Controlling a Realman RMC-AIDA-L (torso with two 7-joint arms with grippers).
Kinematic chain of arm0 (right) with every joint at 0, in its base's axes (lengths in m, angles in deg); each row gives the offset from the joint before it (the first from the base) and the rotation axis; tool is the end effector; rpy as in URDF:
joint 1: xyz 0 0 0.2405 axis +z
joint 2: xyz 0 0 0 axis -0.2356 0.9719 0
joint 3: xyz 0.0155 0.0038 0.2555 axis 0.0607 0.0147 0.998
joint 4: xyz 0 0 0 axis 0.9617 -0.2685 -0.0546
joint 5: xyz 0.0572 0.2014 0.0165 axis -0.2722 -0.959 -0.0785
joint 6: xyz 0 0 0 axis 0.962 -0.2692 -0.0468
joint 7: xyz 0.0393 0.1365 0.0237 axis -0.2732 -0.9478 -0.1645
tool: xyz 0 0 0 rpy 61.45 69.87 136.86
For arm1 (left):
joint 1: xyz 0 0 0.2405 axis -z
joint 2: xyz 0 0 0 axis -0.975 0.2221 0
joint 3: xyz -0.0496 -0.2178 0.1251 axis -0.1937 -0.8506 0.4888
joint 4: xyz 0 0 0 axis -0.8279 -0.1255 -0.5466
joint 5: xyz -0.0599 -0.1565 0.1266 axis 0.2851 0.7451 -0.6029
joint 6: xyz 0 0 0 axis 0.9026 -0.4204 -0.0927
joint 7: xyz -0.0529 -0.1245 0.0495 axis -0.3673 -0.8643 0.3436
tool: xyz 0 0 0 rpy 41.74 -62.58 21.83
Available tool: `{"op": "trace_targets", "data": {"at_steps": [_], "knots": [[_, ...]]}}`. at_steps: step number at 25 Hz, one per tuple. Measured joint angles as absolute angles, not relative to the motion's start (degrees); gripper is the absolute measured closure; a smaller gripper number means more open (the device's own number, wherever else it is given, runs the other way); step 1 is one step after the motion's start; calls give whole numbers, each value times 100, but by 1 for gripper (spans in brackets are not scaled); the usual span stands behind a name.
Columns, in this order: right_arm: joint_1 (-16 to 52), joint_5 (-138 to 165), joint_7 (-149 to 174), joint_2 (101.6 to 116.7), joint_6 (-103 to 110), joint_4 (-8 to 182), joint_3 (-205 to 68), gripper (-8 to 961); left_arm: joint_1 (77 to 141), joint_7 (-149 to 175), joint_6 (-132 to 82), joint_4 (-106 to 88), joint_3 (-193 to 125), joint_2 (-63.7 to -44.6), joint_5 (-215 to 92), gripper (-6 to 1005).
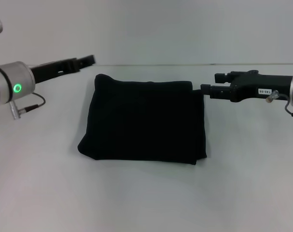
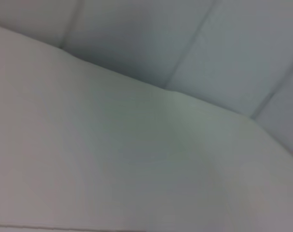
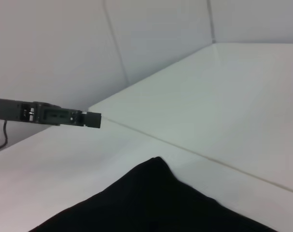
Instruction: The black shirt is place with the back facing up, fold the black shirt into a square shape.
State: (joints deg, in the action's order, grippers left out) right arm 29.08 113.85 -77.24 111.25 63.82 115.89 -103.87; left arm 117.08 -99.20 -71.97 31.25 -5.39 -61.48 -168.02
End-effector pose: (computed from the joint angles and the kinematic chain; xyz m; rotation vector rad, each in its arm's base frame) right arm 0.2300 0.4200 0.0132 -2.5295 0.7645 0.5295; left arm -0.2512 0.4331 0.0271 -2.0321 -1.2004 -0.6917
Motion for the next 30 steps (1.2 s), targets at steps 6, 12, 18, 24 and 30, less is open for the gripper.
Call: {"op": "trace_targets", "data": {"at_steps": [6, 12, 18, 24, 30], "knots": [[2887, 11406, -7720, 10959, 6780, 11793, -10862, 257, 11515, -8587, -9165, 3496, -511, -6129, -16867, 240], [2890, 11408, -7631, 10965, 6835, 11876, -11265, 255, 11482, -7642, -9348, 3451, -215, -6214, -16996, 158], [2948, 11668, -7636, 11003, 6708, 11881, -11345, 255, 11471, -7370, -9451, 3484, 35, -6241, -17180, 77], [2955, 11831, -7794, 10956, 6732, 11867, -11331, 254, 11531, -7410, -9568, 3514, 159, -6239, -17578, 46], [2948, 11851, -7859, 10940, 6752, 11878, -11302, 252, 11545, -7419, -9584, 3525, 180, -6239, -17600, 52]]}}
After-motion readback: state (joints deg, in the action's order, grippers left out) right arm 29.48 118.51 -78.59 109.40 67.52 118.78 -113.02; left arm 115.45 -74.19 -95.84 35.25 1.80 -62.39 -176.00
